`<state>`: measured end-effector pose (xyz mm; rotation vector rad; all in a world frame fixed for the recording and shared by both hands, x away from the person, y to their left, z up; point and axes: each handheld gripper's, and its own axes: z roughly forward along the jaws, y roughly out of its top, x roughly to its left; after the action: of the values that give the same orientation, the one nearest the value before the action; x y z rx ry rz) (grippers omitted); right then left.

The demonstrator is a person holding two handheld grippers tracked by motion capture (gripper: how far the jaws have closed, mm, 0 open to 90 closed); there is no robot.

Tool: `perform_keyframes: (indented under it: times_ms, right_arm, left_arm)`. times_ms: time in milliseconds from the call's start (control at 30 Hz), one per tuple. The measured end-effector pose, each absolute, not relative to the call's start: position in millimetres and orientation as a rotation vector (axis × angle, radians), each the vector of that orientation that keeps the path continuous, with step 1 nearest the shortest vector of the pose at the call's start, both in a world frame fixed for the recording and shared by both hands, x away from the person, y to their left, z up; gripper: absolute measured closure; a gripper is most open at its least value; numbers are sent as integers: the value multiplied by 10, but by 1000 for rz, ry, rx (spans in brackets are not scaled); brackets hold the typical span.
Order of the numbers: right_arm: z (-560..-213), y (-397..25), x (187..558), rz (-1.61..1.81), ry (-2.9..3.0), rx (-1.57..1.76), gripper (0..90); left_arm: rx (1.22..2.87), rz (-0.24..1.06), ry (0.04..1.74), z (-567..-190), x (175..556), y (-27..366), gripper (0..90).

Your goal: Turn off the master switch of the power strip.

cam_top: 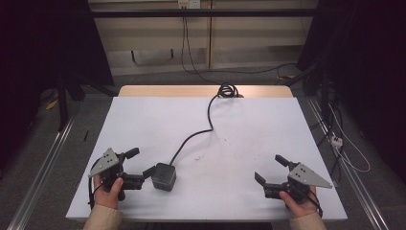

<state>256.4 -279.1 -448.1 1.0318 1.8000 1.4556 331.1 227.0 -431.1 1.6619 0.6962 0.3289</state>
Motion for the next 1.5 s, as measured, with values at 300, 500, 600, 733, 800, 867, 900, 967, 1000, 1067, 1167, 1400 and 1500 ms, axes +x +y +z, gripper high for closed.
perform_keyframes:
  times_ms: [300,500,600,733,800,867,900,967,1000,1067,1167,1400,1500]
  right_arm:
    - [-4481,-2789,2571,1455,1802,1029,36]
    - [-4477,-2785,2574,1452,1804,1023,36]
    - [-4477,-2779,2577,1453,1805,1022,37]
    - [-4474,-2773,2574,1448,1807,1020,37]
    - [-4472,-2773,2574,1447,1808,1019,38]
    - [-4472,-2773,2574,1447,1807,1020,38]
    - [-4471,-2773,2573,1446,1807,1021,38]
    - [-4468,-2774,2575,1446,1808,1014,38]
    - [-4468,-2774,2575,1446,1808,1014,38]
    - [-4467,-2772,2574,1443,1806,1015,39]
    - [-4464,-2772,2571,1441,1806,1015,38]
    - [-4455,-2775,2570,1443,1802,1010,38]
    - [-4459,-2775,2575,1440,1803,1013,38]
  left_arm:
    - [1658,340,694,-4302,3307,2271,27]
    - [1646,351,683,-4291,3305,2294,28]
    - [1647,354,671,-4281,3303,2288,29]
    - [1661,362,656,-4262,3299,2266,33]
    - [1661,360,656,-4257,3297,2260,40]
    - [1658,357,653,-4250,3298,2257,50]
    - [1659,354,650,-4241,3299,2260,61]
    - [1655,343,654,-4234,3299,2264,73]
    - [1655,343,654,-4234,3299,2264,83]
    - [1659,335,644,-4218,3306,2267,105]
    - [1662,330,633,-4196,3314,2270,136]
    - [1672,305,623,-4153,3340,2259,204]
    - [1675,278,628,-4143,3356,2250,256]
